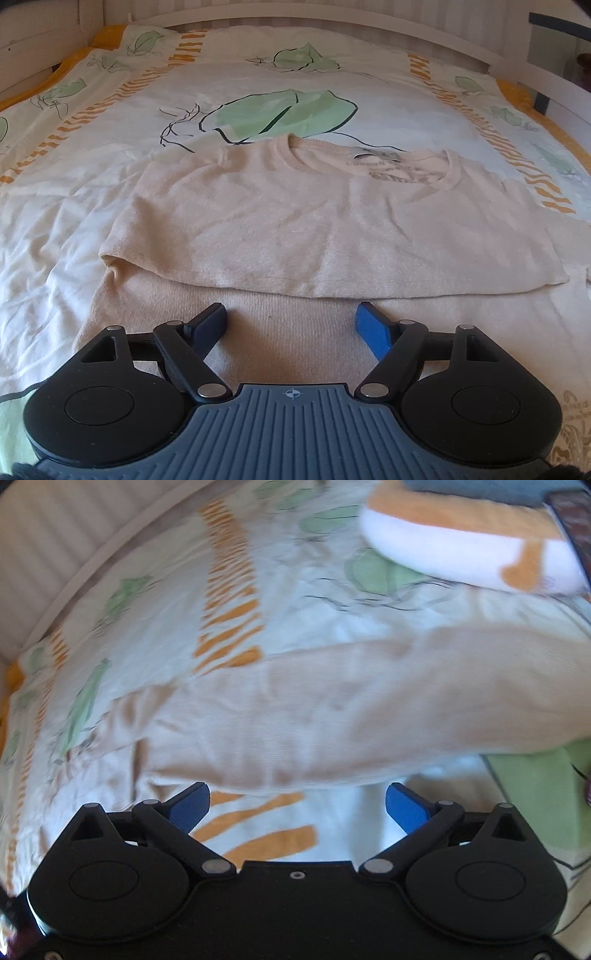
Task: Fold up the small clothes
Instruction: 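Move the right gripper to the other sleeve cuff and grasp it, then carry the sleeve across the body with the right gripper, release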
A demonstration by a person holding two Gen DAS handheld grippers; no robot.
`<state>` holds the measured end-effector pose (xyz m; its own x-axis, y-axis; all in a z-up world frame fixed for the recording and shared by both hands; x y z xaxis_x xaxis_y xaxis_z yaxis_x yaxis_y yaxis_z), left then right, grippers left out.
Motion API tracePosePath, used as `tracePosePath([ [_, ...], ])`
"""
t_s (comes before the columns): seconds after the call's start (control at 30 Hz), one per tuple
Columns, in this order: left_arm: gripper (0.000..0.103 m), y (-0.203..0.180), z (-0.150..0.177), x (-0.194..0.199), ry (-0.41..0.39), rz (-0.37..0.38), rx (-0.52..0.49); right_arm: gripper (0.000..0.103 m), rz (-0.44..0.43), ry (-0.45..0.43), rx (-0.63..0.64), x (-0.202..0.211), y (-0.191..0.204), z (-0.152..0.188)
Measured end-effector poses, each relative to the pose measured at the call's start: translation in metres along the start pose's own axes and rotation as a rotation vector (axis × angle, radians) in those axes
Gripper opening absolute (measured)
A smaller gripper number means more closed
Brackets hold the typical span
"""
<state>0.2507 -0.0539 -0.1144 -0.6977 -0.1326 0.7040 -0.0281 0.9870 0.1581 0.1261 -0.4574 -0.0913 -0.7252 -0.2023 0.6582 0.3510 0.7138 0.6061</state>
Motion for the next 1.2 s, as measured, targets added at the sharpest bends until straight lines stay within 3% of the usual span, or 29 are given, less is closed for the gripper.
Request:
tracePosePath([
  [0.17, 0.077, -0.001, 0.003, 0.000, -0.018, 0.002, 0.000, 0.097, -0.001, -0.125, -0.083, 0.001, -0.012, -0.013],
  [0.23, 0.077, -0.001, 0.004, 0.000, -0.026, 0.003, 0.001, 0.091, 0.017, -0.155, -0.093, -0.003, -0.012, -0.018],
  [0.4, 0.077, 0.001, 0.005, 0.000, -0.031, 0.011, 0.007, 0.040, 0.076, -0.169, -0.079, -0.015, -0.012, -0.023],
  [0.5, 0.077, 0.002, 0.006, 0.000, -0.036, 0.016, 0.010, 0.027, 0.112, -0.179, -0.019, -0.016, -0.002, -0.025],
  [0.67, 0.077, 0.002, 0.006, 0.000, -0.039, 0.019, 0.012, 0.023, 0.097, -0.199, 0.125, -0.012, 0.038, -0.031],
  [0.87, 0.077, 0.003, 0.007, 0.000, -0.044, 0.023, 0.017, 0.023, -0.020, -0.169, 0.393, -0.022, 0.127, -0.023],
  [1.03, 0.077, 0.004, 0.006, 0.000, -0.046, 0.027, 0.021, 0.023, -0.149, -0.038, 0.633, -0.060, 0.207, 0.025],
  [1.13, 0.077, 0.004, 0.006, 0.000, -0.046, 0.030, 0.023, 0.023, -0.184, 0.056, 0.698, -0.096, 0.228, 0.062],
  [1.2, 0.077, 0.005, 0.006, 0.000, -0.046, 0.032, 0.023, 0.031, -0.190, 0.113, 0.712, -0.116, 0.230, 0.083],
])
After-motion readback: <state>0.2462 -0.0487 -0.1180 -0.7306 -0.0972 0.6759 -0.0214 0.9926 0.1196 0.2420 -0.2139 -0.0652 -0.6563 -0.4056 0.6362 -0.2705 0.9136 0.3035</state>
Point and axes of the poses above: each gripper's, at about its wrist camera, not at the fingertips, and x roughly against the way its jaws point, y to its left, z to its underside, the point moved 3 cm from there along -x, roughly the way its jaws point, and after that the axes turned 15 degrees about -z, right-handed, at the moved point
